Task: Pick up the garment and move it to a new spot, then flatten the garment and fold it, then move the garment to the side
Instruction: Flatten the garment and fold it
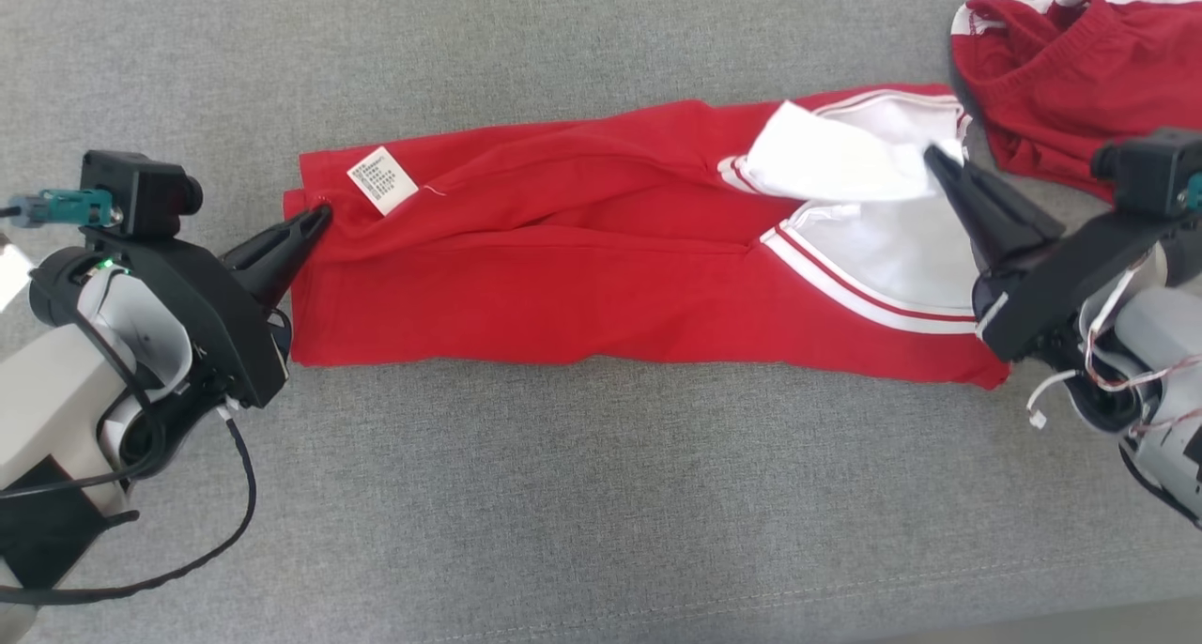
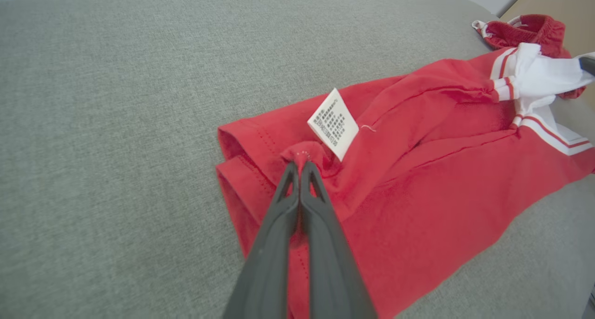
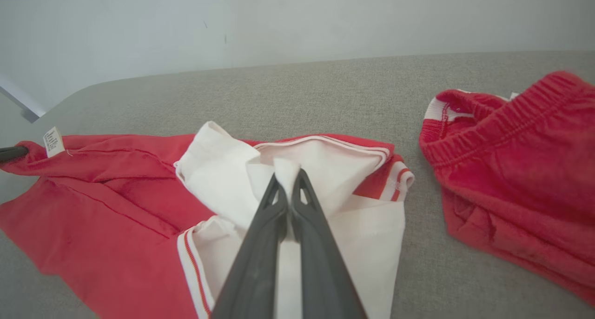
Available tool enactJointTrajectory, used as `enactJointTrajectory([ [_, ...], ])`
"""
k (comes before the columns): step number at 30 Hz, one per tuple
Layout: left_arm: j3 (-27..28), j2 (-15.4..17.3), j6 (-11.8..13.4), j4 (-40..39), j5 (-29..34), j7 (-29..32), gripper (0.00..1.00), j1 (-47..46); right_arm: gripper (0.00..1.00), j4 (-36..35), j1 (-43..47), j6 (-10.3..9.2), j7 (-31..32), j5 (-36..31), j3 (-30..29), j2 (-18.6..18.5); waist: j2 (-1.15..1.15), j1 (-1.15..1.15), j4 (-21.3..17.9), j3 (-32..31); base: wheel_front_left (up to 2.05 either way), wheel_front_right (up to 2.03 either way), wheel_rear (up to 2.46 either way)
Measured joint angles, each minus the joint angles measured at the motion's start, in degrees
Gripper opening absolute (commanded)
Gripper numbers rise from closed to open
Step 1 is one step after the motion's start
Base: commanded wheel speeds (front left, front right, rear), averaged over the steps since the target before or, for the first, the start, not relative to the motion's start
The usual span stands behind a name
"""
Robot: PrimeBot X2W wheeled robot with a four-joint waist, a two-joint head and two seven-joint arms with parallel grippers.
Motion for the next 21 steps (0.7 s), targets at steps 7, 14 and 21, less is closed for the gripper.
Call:
enactJointTrajectory([
  [7,-1.7,-0.4,0.0,0.3,0.0,-2.1,0.0,1.7,0.0,0.0,2.3,0.0,0.0,0.6,0.5,-0.2,0.0,0.0,0.2,-1.2,0.0,0.0,0.0],
  [14,-2.4,-0.9,0.0,0.4,0.0,-4.2,0.0,3.5,0.0,0.0,4.0,0.0,0.0,0.9,0.9,-0.2,0.0,0.0,0.5,-2.0,0.0,0.0,0.0],
  [21,-3.5,-1.9,0.0,1.8,0.0,-6.1,0.37,4.7,0.23,0.8,4.9,0.0,-0.1,1.0,1.1,-0.2,0.0,0.0,0.7,-2.4,0.0,0.0,0.0],
])
